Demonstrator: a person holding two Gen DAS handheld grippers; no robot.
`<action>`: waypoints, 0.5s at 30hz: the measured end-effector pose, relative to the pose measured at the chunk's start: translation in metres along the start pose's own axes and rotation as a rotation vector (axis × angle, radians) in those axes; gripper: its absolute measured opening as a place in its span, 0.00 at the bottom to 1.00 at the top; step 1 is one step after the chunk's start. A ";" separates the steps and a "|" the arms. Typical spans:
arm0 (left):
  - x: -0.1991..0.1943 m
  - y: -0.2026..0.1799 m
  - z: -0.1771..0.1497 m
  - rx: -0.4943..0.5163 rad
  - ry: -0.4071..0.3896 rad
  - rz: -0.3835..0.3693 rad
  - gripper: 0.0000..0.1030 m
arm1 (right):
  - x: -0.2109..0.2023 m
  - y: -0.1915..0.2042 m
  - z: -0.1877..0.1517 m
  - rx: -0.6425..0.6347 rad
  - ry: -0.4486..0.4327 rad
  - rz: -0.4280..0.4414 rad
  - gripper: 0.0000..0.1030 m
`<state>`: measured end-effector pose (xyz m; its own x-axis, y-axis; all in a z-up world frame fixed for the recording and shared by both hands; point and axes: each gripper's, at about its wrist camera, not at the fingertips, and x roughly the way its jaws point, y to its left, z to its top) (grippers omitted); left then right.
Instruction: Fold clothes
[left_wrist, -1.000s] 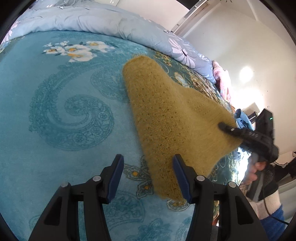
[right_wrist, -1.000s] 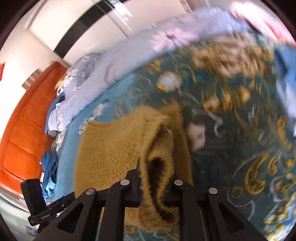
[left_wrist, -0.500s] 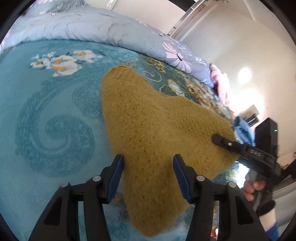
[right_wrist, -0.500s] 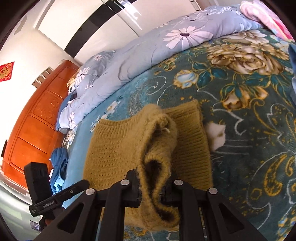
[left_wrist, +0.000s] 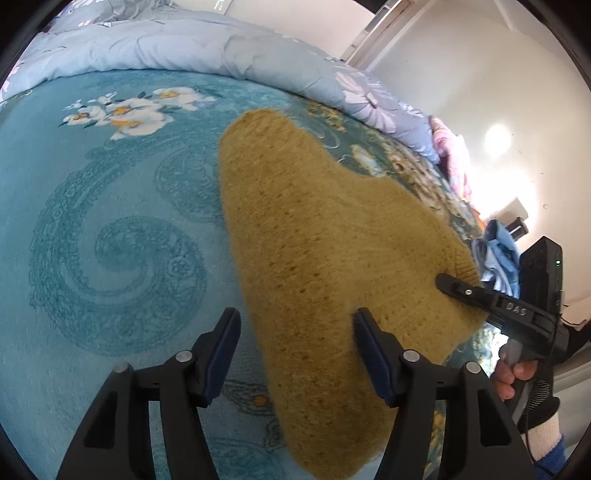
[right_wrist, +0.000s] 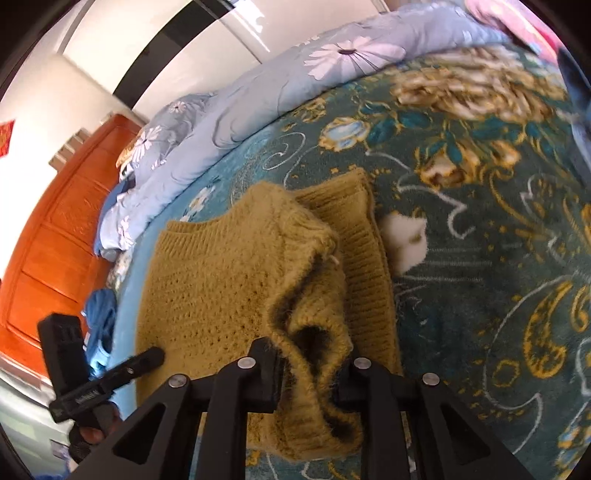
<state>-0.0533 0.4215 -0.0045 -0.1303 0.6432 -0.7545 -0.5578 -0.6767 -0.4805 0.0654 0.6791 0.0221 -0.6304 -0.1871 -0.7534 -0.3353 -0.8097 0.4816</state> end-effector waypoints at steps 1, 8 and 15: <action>-0.003 -0.001 0.001 0.003 -0.004 -0.009 0.63 | -0.003 0.003 0.000 -0.020 -0.010 -0.013 0.24; -0.030 -0.006 0.016 0.036 -0.095 0.006 0.63 | -0.037 0.012 0.002 -0.075 -0.141 -0.101 0.58; -0.022 -0.033 0.041 0.113 -0.100 -0.005 0.63 | -0.059 0.058 0.023 -0.162 -0.228 -0.073 0.58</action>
<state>-0.0662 0.4441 0.0464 -0.2049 0.6829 -0.7011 -0.6463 -0.6324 -0.4270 0.0673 0.6559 0.1049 -0.7558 -0.0106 -0.6547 -0.2808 -0.8980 0.3387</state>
